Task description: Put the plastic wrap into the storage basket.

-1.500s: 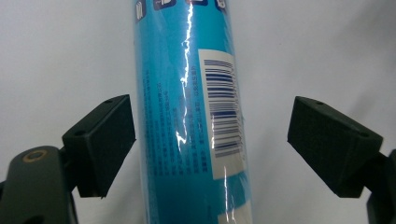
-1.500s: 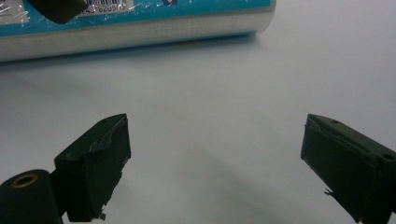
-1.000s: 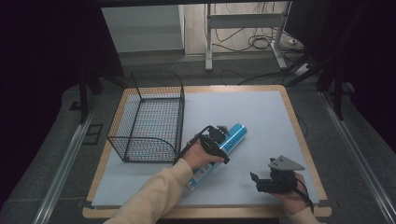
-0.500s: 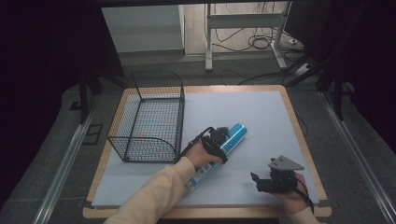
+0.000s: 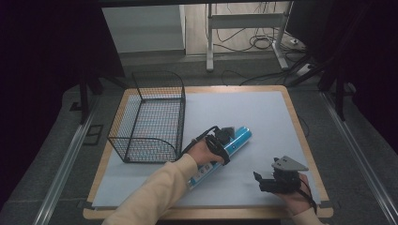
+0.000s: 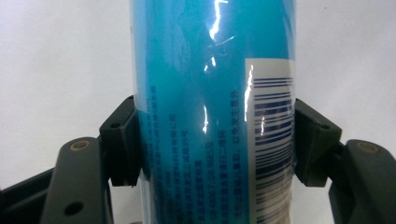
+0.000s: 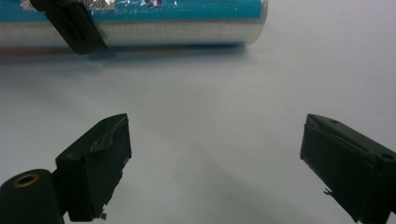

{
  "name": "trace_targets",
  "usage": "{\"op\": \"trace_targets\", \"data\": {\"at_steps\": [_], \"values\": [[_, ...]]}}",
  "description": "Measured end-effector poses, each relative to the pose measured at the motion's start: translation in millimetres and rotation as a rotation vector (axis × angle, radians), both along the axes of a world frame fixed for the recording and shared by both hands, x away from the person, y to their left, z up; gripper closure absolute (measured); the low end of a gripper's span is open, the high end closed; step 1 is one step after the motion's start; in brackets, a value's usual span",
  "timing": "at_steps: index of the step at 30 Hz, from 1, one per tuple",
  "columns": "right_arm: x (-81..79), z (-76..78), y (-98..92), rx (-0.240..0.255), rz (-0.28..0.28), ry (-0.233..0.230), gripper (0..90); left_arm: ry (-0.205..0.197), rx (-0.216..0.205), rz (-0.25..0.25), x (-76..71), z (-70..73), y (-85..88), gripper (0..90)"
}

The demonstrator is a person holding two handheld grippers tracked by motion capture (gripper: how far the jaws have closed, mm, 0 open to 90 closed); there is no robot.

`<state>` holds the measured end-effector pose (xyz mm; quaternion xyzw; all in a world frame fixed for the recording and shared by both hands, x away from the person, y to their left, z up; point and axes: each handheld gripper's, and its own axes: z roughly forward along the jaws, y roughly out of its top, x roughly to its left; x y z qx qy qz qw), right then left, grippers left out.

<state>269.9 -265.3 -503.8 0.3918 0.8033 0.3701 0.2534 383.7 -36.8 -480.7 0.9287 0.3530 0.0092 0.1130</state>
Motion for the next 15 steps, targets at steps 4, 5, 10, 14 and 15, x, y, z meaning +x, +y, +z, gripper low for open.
{"op": "trace_targets", "data": {"at_steps": [4, 5, 10, 14, 15], "values": [[-0.7, 0.5, 0.8, -0.003, 0.004, -0.007, 9.0, -0.023, 0.000, -0.027, -0.2, 13.4, -0.1, 31.4], [-0.7, 0.6, 0.8, -0.003, 0.004, -0.008, 8.9, -0.025, -0.009, -0.026, -0.2, 16.2, 0.4, 31.4], [-0.8, 0.9, 0.2, 0.000, -0.001, -0.008, 8.9, -0.043, -0.012, -0.034, 0.2, 24.7, 3.1, 31.4], [-0.8, 1.1, 0.3, 0.000, -0.005, -0.015, 9.0, -0.039, -0.018, -0.039, 0.3, 27.6, 5.6, 31.4], [-0.8, 1.0, 0.2, -0.002, -0.005, -0.018, 9.1, -0.043, -0.017, -0.046, 0.2, 28.0, 6.1, 31.4]]}}
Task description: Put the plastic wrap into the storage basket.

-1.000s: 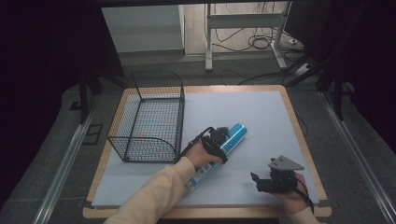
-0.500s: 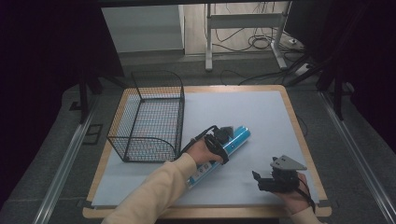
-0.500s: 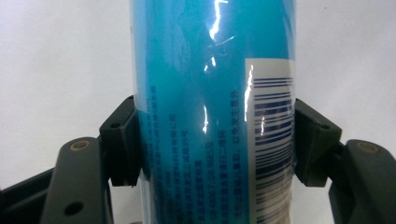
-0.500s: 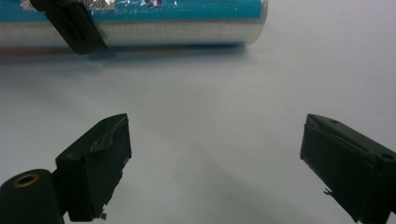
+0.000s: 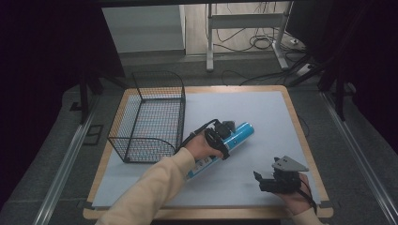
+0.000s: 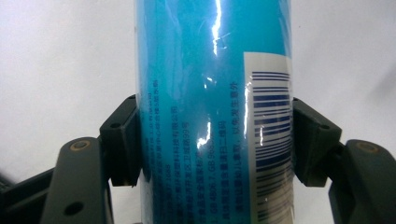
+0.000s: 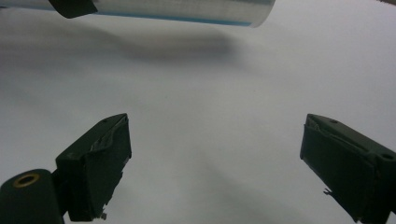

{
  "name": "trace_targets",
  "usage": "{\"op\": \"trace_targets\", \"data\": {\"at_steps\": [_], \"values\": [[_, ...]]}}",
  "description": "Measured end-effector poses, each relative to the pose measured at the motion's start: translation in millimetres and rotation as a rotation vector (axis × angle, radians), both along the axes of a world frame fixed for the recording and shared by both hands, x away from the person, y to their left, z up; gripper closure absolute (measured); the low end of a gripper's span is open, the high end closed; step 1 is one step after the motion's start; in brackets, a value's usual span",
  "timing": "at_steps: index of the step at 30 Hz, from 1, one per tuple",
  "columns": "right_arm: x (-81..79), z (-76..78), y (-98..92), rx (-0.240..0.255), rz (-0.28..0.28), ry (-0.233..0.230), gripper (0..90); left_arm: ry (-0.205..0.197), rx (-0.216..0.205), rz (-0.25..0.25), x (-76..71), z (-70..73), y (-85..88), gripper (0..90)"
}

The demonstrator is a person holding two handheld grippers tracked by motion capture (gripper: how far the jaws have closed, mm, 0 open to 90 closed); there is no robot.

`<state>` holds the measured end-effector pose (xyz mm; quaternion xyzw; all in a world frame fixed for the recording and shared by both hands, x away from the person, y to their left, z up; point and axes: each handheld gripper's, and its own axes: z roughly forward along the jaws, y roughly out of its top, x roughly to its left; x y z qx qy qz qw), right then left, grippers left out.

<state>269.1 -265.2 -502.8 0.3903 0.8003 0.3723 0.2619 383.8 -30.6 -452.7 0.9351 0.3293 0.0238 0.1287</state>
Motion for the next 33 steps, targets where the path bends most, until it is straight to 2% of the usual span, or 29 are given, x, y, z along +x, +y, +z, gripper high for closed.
{"op": "trace_targets", "data": {"at_steps": [11, 23, 33], "values": [[0.4, -0.6, -1.2, -0.009, 0.001, -0.010, 9.2, -0.006, -0.029, -0.017, -1.3, 7.5, 9.3, 31.4], [1.3, -1.3, -2.2, -0.012, 0.001, -0.008, 9.3, -0.017, -0.021, -0.029, -3.3, 17.5, 12.2, 31.5], [0.8, -1.2, -1.8, -0.016, 0.003, -0.011, 9.3, -0.057, -0.020, -0.050, -7.2, 32.6, 11.4, 31.5]]}}
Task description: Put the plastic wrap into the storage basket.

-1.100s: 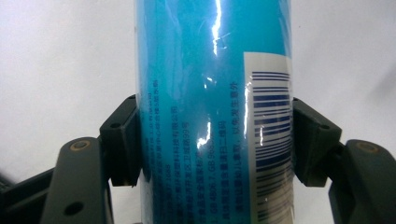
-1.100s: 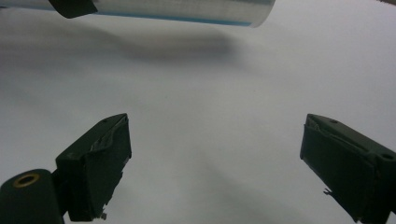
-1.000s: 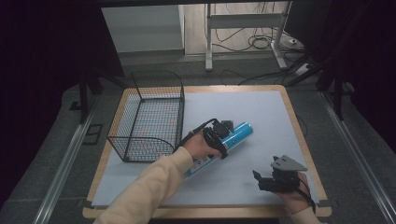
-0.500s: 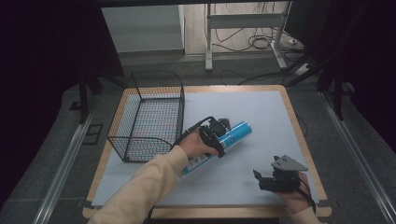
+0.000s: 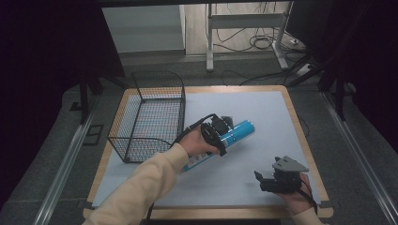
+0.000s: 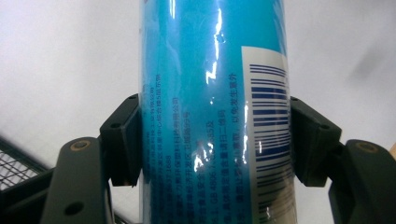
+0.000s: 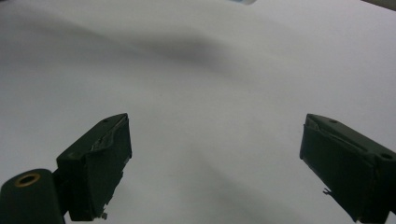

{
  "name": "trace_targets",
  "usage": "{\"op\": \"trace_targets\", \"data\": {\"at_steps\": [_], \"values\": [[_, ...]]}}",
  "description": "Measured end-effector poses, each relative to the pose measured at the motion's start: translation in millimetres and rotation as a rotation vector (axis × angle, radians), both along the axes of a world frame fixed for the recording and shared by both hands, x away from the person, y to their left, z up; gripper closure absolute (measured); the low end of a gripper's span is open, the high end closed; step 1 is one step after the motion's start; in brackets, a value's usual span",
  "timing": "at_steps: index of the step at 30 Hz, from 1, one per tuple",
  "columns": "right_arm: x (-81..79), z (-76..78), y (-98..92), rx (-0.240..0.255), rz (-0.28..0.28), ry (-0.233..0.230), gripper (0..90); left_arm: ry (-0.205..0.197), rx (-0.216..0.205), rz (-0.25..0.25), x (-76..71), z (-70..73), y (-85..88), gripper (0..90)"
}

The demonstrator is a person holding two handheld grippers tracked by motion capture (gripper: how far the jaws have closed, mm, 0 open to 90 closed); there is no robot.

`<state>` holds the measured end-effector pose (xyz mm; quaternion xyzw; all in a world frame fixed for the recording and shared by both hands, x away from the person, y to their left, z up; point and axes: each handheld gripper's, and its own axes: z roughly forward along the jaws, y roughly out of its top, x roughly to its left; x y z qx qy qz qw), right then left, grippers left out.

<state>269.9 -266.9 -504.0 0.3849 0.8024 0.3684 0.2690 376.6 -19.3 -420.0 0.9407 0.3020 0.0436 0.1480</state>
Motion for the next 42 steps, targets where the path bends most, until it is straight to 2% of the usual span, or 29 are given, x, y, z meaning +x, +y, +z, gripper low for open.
{"op": "trace_targets", "data": {"at_steps": [7, 9, 15, 24, 39, 42], "values": [[-0.1, 0.5, -0.4, 0.001, -0.003, -0.002, 9.3, -0.028, -0.011, 0.006, -0.4, 13.2, 3.1, 31.5], [-0.2, 0.4, -0.1, -0.002, -0.001, -0.001, 9.3, -0.048, -0.024, 0.009, -0.2, 16.6, 3.4, 31.5], [-0.5, 0.5, 0.0, -0.004, -0.001, 0.001, 9.3, -0.048, -0.027, 0.001, 1.0, 22.6, 2.0, 31.5], [0.0, 0.8, -1.7, -0.002, -0.005, -0.002, 9.3, -0.049, -0.034, 0.007, 1.4, 21.4, 1.2, 31.5], [0.2, 0.5, -1.5, -0.005, -0.005, -0.006, 9.4, -0.080, -0.077, 0.046, 9.8, 47.0, 16.0, 31.5], [0.2, 1.2, -1.9, -0.003, -0.007, -0.011, 9.5, -0.084, -0.073, 0.051, 12.4, 53.3, 19.0, 31.5]]}}
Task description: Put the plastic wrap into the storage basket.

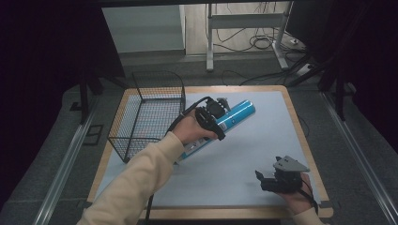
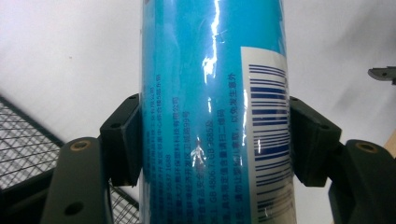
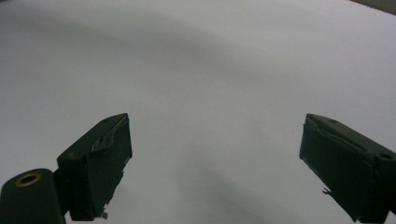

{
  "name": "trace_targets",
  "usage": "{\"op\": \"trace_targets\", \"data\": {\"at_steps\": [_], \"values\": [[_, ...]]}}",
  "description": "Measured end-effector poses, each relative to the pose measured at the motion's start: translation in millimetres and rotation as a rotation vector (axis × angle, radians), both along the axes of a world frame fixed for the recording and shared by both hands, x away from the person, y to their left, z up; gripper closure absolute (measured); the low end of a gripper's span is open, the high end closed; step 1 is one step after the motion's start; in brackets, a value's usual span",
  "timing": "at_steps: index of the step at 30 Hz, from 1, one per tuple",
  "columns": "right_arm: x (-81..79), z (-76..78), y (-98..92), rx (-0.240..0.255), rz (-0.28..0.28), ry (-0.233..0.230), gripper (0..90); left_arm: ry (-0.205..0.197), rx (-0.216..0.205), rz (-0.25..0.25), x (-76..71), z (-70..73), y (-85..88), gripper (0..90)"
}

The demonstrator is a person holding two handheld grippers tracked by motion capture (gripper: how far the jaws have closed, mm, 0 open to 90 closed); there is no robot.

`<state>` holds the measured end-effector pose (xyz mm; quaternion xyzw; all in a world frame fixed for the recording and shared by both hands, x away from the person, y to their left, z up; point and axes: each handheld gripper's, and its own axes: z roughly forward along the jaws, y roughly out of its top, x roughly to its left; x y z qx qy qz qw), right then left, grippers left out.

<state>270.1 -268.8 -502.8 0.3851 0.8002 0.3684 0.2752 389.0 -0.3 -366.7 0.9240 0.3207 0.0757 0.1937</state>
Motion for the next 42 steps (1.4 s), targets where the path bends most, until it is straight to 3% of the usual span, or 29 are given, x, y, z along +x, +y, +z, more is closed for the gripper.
{"op": "trace_targets", "data": {"at_steps": [13, 21, 26, 34, 38, 42], "values": [[-0.1, -0.1, -0.4, 0.001, -0.003, -0.001, 9.5, -0.047, -0.057, 0.045, 10.3, 27.6, 10.9, 31.5], [-0.1, -0.3, -0.3, 0.000, -0.002, 0.002, 9.6, -0.072, -0.050, 0.084, 21.3, 40.8, 25.2, 31.5], [0.1, -0.5, -0.2, 0.000, -0.001, 0.001, 9.6, -0.071, -0.070, 0.109, 27.8, 44.0, 35.5, 31.5], [0.2, -0.4, -0.6, -0.002, -0.002, -0.002, 9.6, -0.085, -0.051, 0.146, 36.8, 44.8, 50.0, 31.5], [0.2, -0.8, -0.4, 0.000, -0.005, 0.005, 9.6, -0.091, -0.062, 0.177, 42.2, 43.6, 56.1, 31.5], [0.1, -0.6, -0.8, -0.001, -0.008, 0.002, 9.7, -0.091, -0.040, 0.189, 48.6, 43.7, 62.5, 31.5]]}}
